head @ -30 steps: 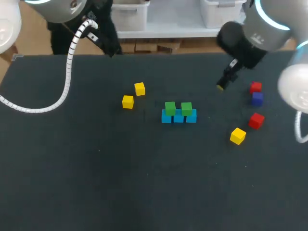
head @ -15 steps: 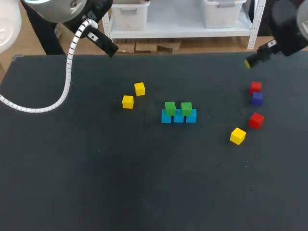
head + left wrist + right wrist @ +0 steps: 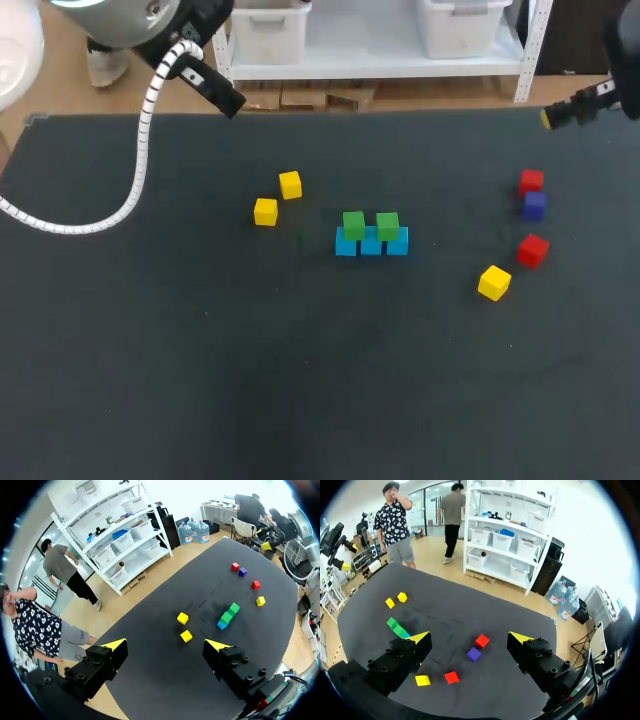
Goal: Place the blue cubes, place green cubes on the blue cubes, place the yellow cubes on the green cubes, then place the red cubes on the yellow cubes, and place purple cube on the red cubes.
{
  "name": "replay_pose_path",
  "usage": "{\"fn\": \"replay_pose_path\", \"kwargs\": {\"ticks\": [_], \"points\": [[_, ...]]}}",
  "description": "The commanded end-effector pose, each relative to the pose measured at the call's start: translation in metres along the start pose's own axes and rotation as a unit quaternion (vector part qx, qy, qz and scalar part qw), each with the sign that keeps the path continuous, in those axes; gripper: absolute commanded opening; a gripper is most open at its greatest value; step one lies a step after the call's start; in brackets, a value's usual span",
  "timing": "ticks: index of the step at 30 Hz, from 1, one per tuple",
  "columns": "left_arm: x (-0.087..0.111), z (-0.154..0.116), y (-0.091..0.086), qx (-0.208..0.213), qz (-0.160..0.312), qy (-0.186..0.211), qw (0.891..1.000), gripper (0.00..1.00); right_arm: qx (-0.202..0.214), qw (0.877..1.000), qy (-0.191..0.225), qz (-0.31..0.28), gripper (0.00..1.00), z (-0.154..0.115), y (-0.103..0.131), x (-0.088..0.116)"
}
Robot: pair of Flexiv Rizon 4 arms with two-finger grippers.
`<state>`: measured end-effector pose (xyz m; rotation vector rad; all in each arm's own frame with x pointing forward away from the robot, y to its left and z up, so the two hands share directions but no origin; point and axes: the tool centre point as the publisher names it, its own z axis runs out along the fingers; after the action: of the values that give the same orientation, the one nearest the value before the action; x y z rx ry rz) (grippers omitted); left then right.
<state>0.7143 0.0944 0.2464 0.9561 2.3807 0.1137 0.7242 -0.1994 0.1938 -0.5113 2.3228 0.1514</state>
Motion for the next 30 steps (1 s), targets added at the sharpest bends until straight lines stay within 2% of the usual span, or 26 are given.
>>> {"fn": "replay_pose_path", "kwargs": {"ticks": [1, 20, 25, 30], "points": [[0.000, 0.000, 0.000, 0.000, 0.001, 0.001, 1.000, 1.00, -0.008, 0.999, -0.050, 0.001, 1.00, 0.004, 0.002, 0.002], [0.000, 0.000, 0.000, 0.000, 0.001, 0.001, 1.000, 1.00, -0.008, 0.999, -0.050, 0.001, 1.00, 0.004, 0.002, 0.002], [-0.004, 0.002, 0.008, -0.010, 0.013, 0.037, 0.999, 1.00, -0.008, 0.999, -0.050, 0.001, 1.00, 0.004, 0.002, 0.002], [-0.005, 0.021, 0.001, 0.000, 0.033, 0.067, 0.997, 1.00, -0.008, 0.999, -0.050, 0.001, 1.00, 0.004, 0.002, 0.002]]}}
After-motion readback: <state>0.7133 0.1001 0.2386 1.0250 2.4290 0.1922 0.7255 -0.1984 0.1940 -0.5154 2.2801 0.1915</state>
